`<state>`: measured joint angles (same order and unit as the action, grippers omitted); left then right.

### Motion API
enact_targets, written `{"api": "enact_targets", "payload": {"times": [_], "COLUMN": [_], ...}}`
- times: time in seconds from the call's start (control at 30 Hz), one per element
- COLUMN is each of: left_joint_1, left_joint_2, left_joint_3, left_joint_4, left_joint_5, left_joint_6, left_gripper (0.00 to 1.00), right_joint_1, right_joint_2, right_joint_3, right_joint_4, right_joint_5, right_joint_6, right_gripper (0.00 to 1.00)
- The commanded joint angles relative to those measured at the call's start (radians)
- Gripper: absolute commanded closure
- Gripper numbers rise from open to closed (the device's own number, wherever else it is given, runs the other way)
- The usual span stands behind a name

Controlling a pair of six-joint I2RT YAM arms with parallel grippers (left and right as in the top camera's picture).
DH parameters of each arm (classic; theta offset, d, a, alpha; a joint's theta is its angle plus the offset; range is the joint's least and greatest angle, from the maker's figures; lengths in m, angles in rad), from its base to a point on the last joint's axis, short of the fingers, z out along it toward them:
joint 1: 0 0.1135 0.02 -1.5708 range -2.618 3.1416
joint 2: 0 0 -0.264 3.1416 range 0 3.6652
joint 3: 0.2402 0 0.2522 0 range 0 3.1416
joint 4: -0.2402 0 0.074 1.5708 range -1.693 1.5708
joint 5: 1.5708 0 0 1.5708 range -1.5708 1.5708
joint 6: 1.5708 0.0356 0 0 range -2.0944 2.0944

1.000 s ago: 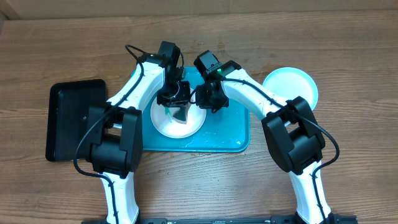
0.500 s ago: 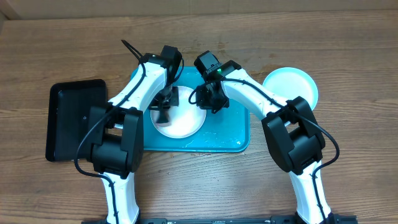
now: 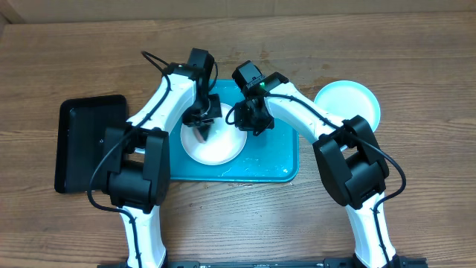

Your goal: Clean dirty plates on tray and stack at the side

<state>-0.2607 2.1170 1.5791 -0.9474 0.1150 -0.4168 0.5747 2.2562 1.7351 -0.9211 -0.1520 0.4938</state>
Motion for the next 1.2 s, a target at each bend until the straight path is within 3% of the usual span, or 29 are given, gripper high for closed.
{"api": "enact_targets", "payload": {"times": [0.0,0.13,0.23,0.27,0.4,0.5,0.73,0.8,0.87,1.03,1.17], "left_joint_1": [-0.046,-0.06,-0.056,-0.049,-0.018,0.022,0.132,0.154,0.172,0.234,0.314], "left_joint_2": [0.005,0.005,0.005,0.005,0.005,0.005,0.002,-0.002,-0.007,-0.049,-0.082], "left_joint_3": [0.011,0.011,0.011,0.011,0.011,0.018,0.085,0.138,0.201,0.35,0.384], "left_joint_4": [-0.024,-0.099,-0.147,-0.168,-0.211,-0.227,-0.226,-0.245,-0.271,-0.323,-0.359], "left_joint_5": [0.197,0.166,0.019,-0.107,-0.388,-0.478,-0.389,-0.336,-0.301,-0.245,-0.246], "left_joint_6": [0.054,0.183,0.184,0.163,-0.017,-0.129,-0.17,-0.143,-0.137,-0.137,-0.137], "left_gripper": [0.95,0.96,0.96,0.96,0.96,0.96,0.96,0.96,0.96,0.96,0.96], "right_joint_1": [-0.008,-0.008,-0.008,-0.008,-0.008,-0.007,-0.008,-0.008,-0.008,-0.001,0.022], "right_joint_2": [-0.004,-0.004,-0.004,-0.004,-0.004,-0.004,-0.004,-0.005,-0.007,-0.035,-0.075], "right_joint_3": [-0.014,-0.014,-0.014,-0.014,-0.014,-0.014,-0.014,-0.011,0.002,0.071,0.147], "right_joint_4": [-0.008,-0.008,-0.008,-0.008,-0.009,-0.011,-0.011,-0.012,-0.012,-0.021,-0.072], "right_joint_5": [0.02,0.02,0.02,0.02,0.02,0.02,0.019,0.016,-0.002,-0.027,0.069], "right_joint_6": [0.004,0.004,0.004,0.004,0.004,0.004,0.004,0.004,0.003,-0.067,-0.087], "right_gripper": [0.79,0.79,0.79,0.79,0.79,0.8,0.8,0.85,0.96,0.96,0.96]}}
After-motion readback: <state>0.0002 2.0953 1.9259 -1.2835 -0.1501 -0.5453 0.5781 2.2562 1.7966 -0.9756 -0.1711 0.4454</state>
